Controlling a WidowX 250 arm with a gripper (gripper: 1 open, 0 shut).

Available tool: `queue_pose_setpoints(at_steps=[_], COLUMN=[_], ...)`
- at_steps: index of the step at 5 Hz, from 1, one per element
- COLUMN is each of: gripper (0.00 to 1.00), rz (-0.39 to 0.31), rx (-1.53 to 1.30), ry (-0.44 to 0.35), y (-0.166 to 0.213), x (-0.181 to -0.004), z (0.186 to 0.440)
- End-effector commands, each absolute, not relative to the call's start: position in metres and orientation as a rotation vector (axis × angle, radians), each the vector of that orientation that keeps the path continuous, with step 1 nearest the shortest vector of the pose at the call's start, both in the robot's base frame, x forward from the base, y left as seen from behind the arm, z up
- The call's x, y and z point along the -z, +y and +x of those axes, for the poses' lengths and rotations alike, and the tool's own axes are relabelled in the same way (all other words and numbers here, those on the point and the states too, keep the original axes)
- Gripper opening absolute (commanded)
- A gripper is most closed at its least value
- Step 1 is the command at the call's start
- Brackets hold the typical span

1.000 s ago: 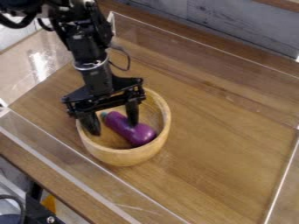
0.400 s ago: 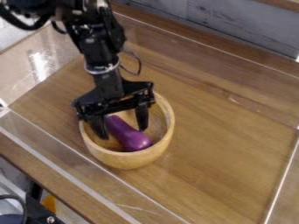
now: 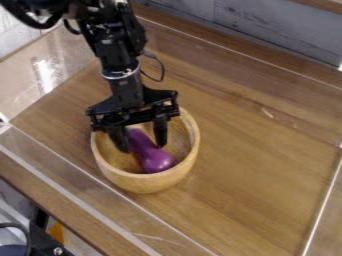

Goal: Remove the purple eggplant from inside the brown bowl and put it on the table

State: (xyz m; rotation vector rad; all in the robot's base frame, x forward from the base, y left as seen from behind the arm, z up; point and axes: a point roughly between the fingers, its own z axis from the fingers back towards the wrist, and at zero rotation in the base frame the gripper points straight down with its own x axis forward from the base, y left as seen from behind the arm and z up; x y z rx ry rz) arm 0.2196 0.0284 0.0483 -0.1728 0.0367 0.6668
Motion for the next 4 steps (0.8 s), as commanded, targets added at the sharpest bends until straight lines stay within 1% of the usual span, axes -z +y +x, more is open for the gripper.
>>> queue_pose_setpoints(at_steps=[1, 2, 3, 4], gripper=[1.0, 1.0, 0.0, 0.0], rz=[-0.176, -0.176, -0.171, -0.177], rx=[-0.65, -0.637, -0.629, -0.609], ry=[-0.001, -0.01, -0.014, -0.046], y=[0.025, 0.019, 0.018, 0.014], x=[-0.048, -0.039, -0.03, -0.049], z=[0.227, 0.227, 0.227, 0.237])
